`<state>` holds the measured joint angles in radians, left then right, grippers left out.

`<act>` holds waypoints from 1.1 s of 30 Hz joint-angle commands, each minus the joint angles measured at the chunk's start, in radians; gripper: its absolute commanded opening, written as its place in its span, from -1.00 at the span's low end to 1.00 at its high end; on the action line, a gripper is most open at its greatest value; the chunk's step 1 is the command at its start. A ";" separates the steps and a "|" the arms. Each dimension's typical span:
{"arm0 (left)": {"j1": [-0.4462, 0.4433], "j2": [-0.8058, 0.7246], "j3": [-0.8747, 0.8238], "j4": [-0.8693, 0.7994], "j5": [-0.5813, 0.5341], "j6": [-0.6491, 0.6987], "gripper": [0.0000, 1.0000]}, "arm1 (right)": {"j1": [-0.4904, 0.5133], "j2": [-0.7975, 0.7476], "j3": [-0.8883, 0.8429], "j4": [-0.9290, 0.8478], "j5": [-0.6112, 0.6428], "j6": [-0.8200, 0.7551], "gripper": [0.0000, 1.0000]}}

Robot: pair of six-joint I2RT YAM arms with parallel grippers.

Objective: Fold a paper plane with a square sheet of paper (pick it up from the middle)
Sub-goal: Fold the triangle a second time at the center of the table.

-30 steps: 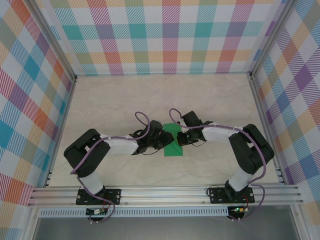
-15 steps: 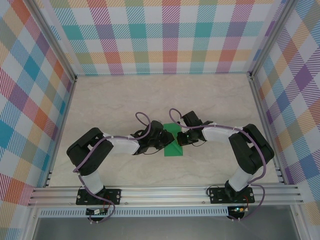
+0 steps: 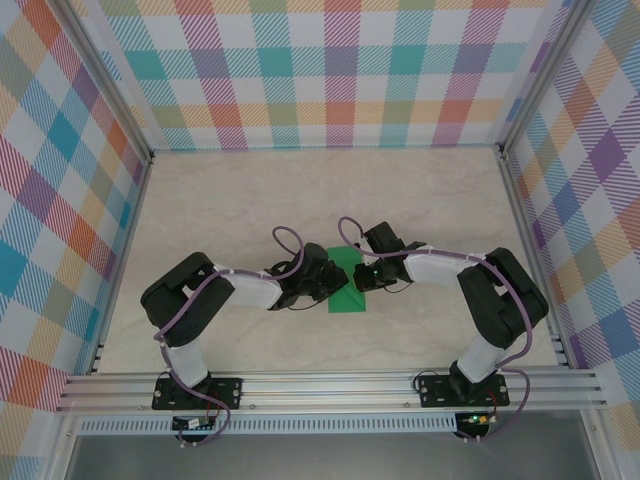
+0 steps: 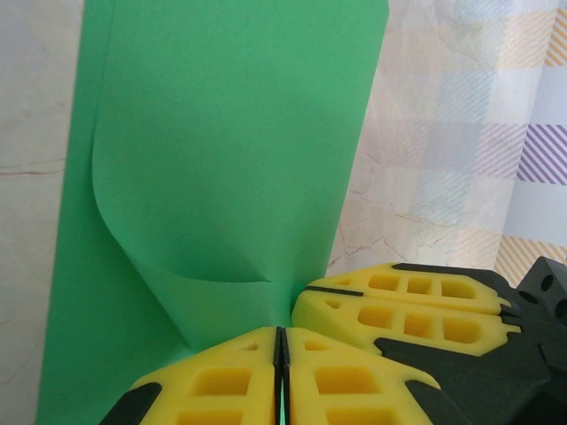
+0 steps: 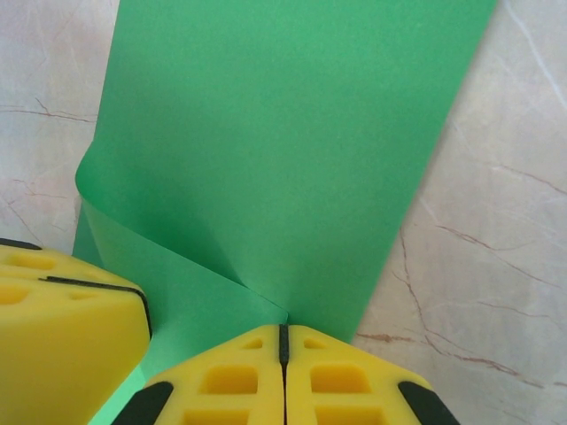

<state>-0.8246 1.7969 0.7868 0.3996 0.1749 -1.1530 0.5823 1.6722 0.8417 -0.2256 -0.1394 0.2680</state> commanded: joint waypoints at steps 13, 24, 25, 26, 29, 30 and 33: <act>-0.024 0.018 0.029 0.047 0.016 -0.007 -0.70 | -0.004 0.011 0.032 0.002 0.029 -0.026 -0.89; -0.027 0.022 0.033 0.041 0.011 0.000 -0.66 | -0.004 0.029 0.037 0.002 0.023 -0.026 -0.89; -0.027 0.027 0.035 0.042 0.011 -0.002 -0.66 | -0.004 0.030 0.036 0.004 0.023 -0.026 -0.89; -0.027 0.031 0.038 0.042 0.011 -0.002 -0.66 | -0.004 0.031 0.036 0.003 0.021 -0.026 -0.89; -0.027 0.045 0.044 0.041 0.011 -0.002 -0.66 | -0.004 0.035 0.037 0.003 0.021 -0.024 -0.89; -0.028 0.050 0.044 0.038 0.009 -0.003 -0.67 | -0.004 0.037 0.037 0.004 0.021 -0.024 -0.89; -0.027 0.067 0.043 0.035 0.007 -0.007 -0.68 | -0.004 0.038 0.038 0.001 0.023 -0.024 -0.89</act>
<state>-0.8375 1.8385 0.8146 0.4213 0.1848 -1.1564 0.5823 1.6871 0.8608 -0.2256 -0.1139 0.2668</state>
